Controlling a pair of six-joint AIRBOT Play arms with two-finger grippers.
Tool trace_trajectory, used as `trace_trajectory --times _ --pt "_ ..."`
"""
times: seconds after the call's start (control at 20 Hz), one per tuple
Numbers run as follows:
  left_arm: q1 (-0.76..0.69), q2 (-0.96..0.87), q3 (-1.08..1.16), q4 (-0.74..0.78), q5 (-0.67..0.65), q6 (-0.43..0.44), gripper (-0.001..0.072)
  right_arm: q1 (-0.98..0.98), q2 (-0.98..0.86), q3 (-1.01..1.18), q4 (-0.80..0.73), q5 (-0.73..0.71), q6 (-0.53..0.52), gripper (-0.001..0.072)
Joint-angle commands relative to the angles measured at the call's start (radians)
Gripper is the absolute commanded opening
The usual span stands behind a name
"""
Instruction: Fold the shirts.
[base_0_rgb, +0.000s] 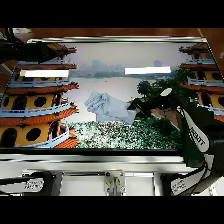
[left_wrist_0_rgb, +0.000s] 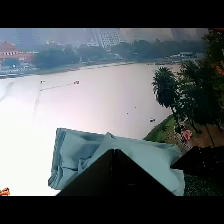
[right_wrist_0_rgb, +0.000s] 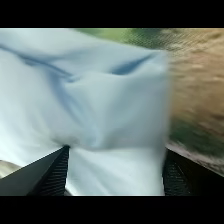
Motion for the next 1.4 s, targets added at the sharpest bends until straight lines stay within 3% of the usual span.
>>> trace_trajectory --times 0.0,0.05,0.1,0.2,0.3,0.4,0.5,0.6,0.7,1.0,1.2,1.35 --pt "-0.020 0.001 0.000 -0.001 -0.002 -0.002 0.0037 0.030 -0.042 -0.011 0.158 -0.136 -0.025 0.0522" --pt "-0.023 0.001 0.000 -0.001 -0.002 -0.002 0.0037 0.030 -0.040 -0.011 0.180 -0.143 -0.039 0.0352" --pt "-0.024 0.001 0.000 -0.002 -0.002 -0.002 0.0037 0.027 -0.038 -0.006 0.215 -0.135 -0.087 0.0050" --pt "-0.023 0.001 0.000 -0.001 -0.002 -0.002 0.0037 0.011 -0.012 0.032 0.278 -0.084 -0.232 0.0059" --pt "-0.023 0.001 0.000 -0.001 -0.002 -0.001 0.0038 -0.029 0.048 0.114 0.283 0.012 -0.249 0.0059" --pt "-0.023 0.000 0.000 -0.001 -0.001 0.011 0.0038 -0.095 0.111 0.264 0.206 0.182 -0.105 0.0058" --pt "-0.020 -0.002 0.000 0.000 -0.001 0.021 0.0038 -0.166 0.139 0.467 -0.033 0.385 0.068 0.0058" --pt "-0.021 -0.001 0.000 -0.001 -0.009 0.021 0.0038 -0.250 0.143 0.669 -0.194 0.562 0.149 0.0058" --pt "-0.022 -0.001 0.000 -0.001 -0.034 0.021 0.0038 -0.358 0.143 0.824 -0.247 0.658 0.193 0.0058" --pt "-0.022 0.000 0.000 -0.002 -0.117 0.021 0.0038 -0.703 0.153 0.880 -0.246 0.719 0.234 0.0059" --pt "-0.024 0.001 0.000 -0.002 -0.205 0.021 0.0038 -0.867 0.153 0.875 -0.279 0.596 0.221 0.0059" --pt "-0.032 0.000 0.000 -0.002 -0.197 0.021 0.0038 -0.935 0.153 0.875 -0.283 0.620 0.224 0.0059"
